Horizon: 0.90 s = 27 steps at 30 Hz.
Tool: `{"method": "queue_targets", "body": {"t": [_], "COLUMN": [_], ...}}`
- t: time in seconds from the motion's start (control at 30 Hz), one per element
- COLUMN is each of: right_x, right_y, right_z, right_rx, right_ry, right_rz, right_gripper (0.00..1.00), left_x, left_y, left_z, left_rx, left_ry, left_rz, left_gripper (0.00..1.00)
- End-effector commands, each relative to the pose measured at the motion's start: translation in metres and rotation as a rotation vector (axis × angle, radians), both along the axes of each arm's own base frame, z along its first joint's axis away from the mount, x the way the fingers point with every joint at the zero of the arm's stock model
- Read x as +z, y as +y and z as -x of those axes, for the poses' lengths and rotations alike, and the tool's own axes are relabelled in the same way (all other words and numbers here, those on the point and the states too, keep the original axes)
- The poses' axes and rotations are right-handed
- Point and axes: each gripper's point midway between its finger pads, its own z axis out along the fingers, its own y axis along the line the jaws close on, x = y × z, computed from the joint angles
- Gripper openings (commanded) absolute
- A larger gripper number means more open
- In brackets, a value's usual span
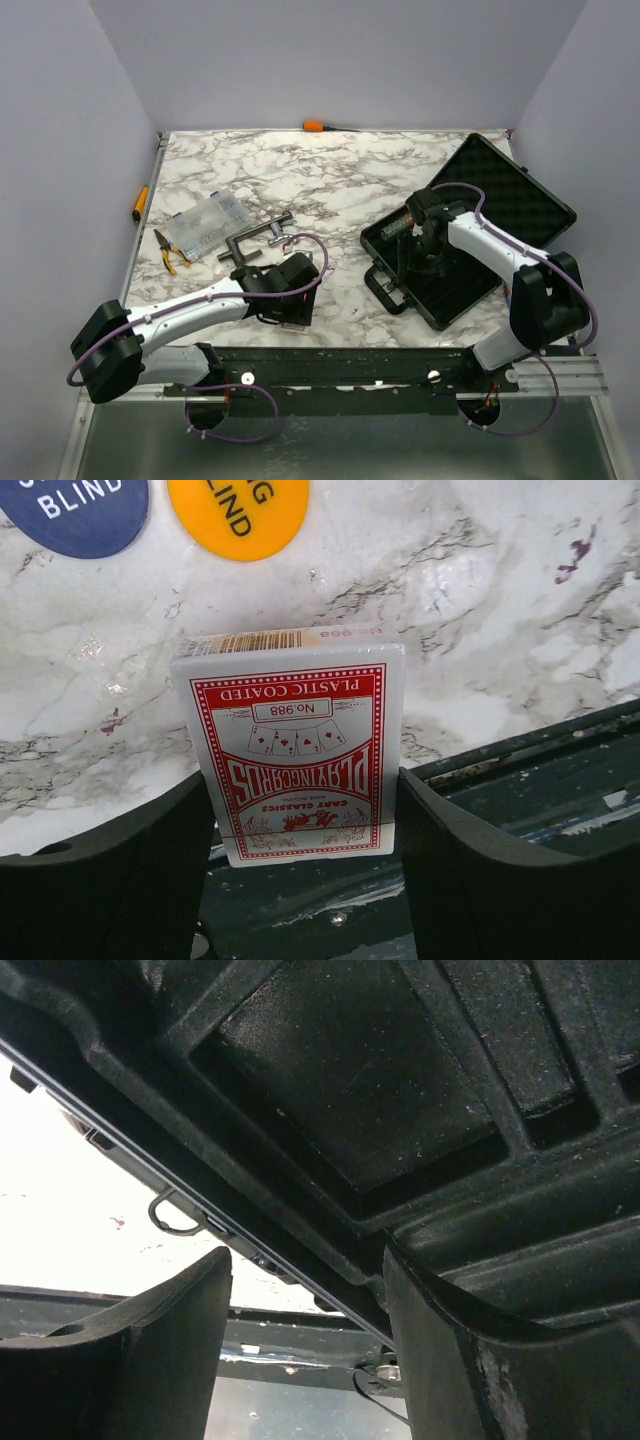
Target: Pack up texas hold em set
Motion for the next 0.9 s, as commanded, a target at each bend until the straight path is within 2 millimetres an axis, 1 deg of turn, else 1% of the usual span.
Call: {"method": "queue_targets", "body": {"t": [0.0,0.2,0.47,0.6,0.7,0.77,0.87], "right_x": [-0.003,-0.014,-0.026,-0.027,-0.028,-0.029,-0.030], "right_y": [0.006,0.018,0.034,0.048,0.060,0.068,0.080], "right_z": [-0.012,-0.013,-0.018,-0.024,-0.030,-0.035,-0.043], "right_rx": [0.056,0.109,0.149,0.182,0.204,0.215,0.226], "right_ry": [-0.032,0.001,0.029,0.024,0.016,0.011,0.004], "right_rz": [0.034,0.072,0.072,0.050,0.032,0.022,0.014], "right_gripper": [0.62,0.52,0.23,0.11,0.08,0.04,0.03], "left_x": [0.025,0.037,0.047,0.050,0.050,0.051,0.054], "left_y": [-0.007,-0.008,-0.012,-0.011,-0.011,-0.011,-0.011], "left_z": [-0.002,-0.006,-0.015,-0.016,-0.017,-0.019,-0.021], "left_rx": [-0.028,-0.037,-0.046,-0.045,-0.045,-0.045,-0.044], "left_ry": [-0.038,-0.062,-0.082,-0.085,-0.085,-0.085,-0.089], "left_rz": [0.055,0.068,0.073,0.077,0.079,0.080,0.085], "left_gripper": [0.44,0.44,0.44,0.44,0.44,0.44,0.44]}}
